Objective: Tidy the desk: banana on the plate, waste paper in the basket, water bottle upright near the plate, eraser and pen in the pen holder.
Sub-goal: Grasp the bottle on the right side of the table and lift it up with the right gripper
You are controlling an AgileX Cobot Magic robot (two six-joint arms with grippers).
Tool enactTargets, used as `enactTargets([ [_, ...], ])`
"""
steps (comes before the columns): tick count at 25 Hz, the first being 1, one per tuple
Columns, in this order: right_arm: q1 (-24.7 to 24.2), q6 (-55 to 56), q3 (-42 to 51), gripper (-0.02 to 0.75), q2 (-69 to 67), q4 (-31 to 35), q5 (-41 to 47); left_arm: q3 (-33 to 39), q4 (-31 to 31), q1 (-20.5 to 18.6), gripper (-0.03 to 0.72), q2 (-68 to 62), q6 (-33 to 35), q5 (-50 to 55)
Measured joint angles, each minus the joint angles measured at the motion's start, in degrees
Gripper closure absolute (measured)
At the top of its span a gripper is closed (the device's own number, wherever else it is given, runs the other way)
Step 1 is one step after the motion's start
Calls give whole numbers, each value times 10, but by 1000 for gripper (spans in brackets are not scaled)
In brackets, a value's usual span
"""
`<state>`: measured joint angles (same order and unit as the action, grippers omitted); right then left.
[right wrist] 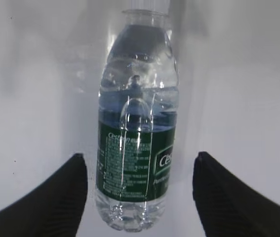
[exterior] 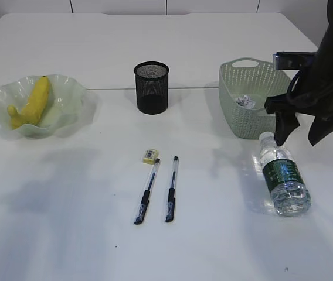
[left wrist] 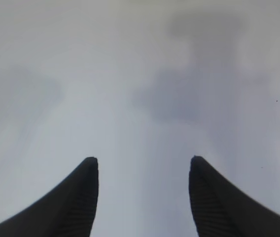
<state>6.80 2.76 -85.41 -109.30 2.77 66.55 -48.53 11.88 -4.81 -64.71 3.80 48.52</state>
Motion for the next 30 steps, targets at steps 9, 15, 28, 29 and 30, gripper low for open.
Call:
enactTargets([
  [9, 0, 0, 0, 204, -16, 31, -44, 0, 0, 0, 276, 0, 0, -1],
  [15, 0, 0, 0, 204, -22, 32, -89, 0, 0, 0, 276, 0, 0, -2],
  [28, 0, 0, 0, 141, -45, 24, -111, 0, 0, 0, 276, 0, 0, -8],
  [29, 0, 0, 0, 141, -49, 23, -110, 0, 0, 0, 276, 0, 0, -8],
  [30, 0, 0, 0, 141, -53, 23, -110, 0, 0, 0, 276, 0, 0, -8],
])
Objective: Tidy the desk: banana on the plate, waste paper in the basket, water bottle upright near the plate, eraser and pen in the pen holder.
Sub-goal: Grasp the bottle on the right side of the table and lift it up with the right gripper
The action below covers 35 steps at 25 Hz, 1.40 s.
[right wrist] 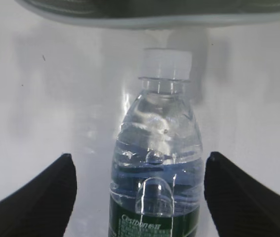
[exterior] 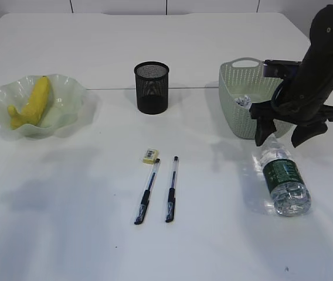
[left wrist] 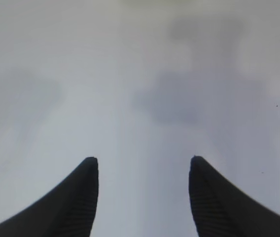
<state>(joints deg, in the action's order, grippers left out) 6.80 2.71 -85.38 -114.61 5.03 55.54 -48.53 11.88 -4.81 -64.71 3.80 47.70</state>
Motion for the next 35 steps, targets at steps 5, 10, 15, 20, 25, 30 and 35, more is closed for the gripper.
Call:
enactTargets([
  [5, 0, 0, 0, 141, -17, -5, 0, 0, 0, 0, 276, 0, 0, -1],
  [10, 0, 0, 0, 141, -32, -6, -1, 0, 0, 0, 276, 0, 0, -1],
  [15, 0, 0, 0, 141, -46, -10, -1, 0, 0, 0, 276, 0, 0, -1],
  [20, 0, 0, 0, 141, -55, -12, -1, 0, 0, 0, 276, 0, 0, -2],
  [25, 0, 1, 0, 159, -55, -12, -6, 0, 0, 0, 276, 0, 0, -9],
  [30, 0, 2, 0, 266, -55, -13, -6, 0, 0, 0, 276, 0, 0, -17],
  [35, 0, 2, 0, 341, -55, -14, -7, 0, 0, 0, 276, 0, 0, -17],
])
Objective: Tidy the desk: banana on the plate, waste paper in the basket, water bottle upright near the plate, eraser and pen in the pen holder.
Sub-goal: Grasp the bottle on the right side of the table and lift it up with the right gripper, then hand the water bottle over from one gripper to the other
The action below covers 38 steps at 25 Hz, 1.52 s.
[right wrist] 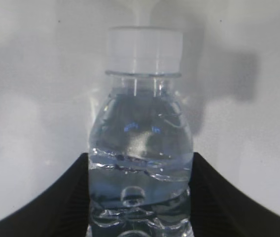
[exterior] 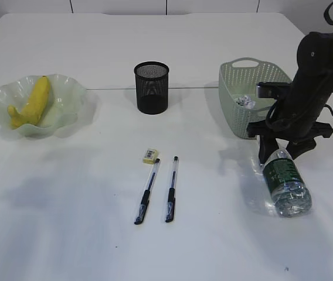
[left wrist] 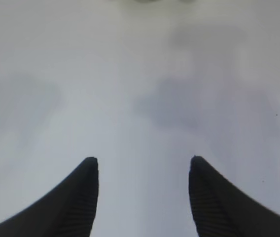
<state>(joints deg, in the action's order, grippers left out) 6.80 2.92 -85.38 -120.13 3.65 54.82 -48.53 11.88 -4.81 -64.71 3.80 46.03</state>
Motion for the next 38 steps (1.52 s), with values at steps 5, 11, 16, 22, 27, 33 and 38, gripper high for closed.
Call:
enactTargets([
  [5, 0, 1, -1, 346, 0, 0, 7, 0, 0, 0, 276, 0, 0, 0],
  [11, 0, 1, -13, 347, -1, 1, 43, 0, 0, 0, 276, 0, 0, 0],
  [16, 0, 1, -15, 347, 1, 1, 55, 0, 2, 0, 276, 0, 0, 0],
  [22, 0, 0, -15, 348, 50, 1, 63, 0, 6, 0, 276, 0, 0, 0],
  [27, 0, -12, -15, 348, 98, 1, 83, 0, 6, 0, 276, 0, 0, 0],
  [33, 8, -21, -15, 350, 152, -1, 91, 0, 6, 0, 276, 0, 0, 0],
  [38, 63, -22, 11, 352, 197, -2, 85, 0, 7, 0, 276, 0, 0, 0],
])
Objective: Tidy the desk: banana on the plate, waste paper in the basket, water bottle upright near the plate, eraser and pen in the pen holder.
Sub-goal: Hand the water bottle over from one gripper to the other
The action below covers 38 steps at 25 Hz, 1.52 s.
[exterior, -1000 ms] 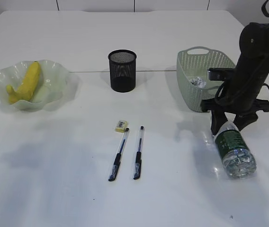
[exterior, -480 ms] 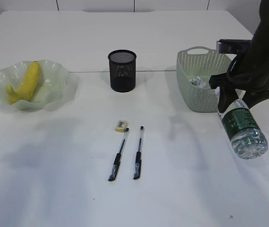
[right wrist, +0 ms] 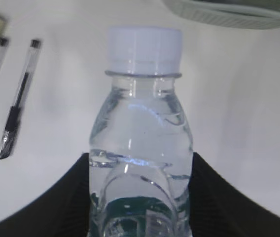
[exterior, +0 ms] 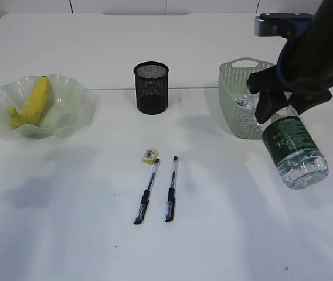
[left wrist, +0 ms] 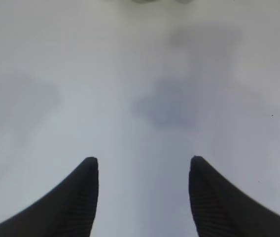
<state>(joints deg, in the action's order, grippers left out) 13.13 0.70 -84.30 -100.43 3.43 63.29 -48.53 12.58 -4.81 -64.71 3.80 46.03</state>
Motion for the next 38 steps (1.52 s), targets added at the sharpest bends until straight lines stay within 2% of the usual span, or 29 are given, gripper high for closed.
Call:
enactTargets([
  [5, 61, -1, 65, 352, 60, 6, -44, 0, 0, 0, 276, 0, 0, 0],
  [9, 87, -23, 115, 352, 115, 13, -82, 0, 0, 0, 276, 0, 0, 0],
  [18, 92, -84, 234, 353, 222, 73, -174, 0, 1, 0, 276, 0, 0, 0],
  [22, 92, -89, 253, 353, 229, 78, -186, 0, 1, 0, 276, 0, 0, 0],
  [25, 92, -109, 255, 353, 229, 108, -212, 0, 1, 0, 276, 0, 0, 0],
  [27, 92, -148, 255, 353, 229, 156, -248, 0, 1, 0, 276, 0, 0, 0],
  [30, 92, -247, 255, 353, 229, 281, -288, 0, 1, 0, 276, 0, 0, 0],
  [38, 92, -589, 242, 353, 189, 627, -283, 0, 3, 0, 276, 0, 0, 0],
])
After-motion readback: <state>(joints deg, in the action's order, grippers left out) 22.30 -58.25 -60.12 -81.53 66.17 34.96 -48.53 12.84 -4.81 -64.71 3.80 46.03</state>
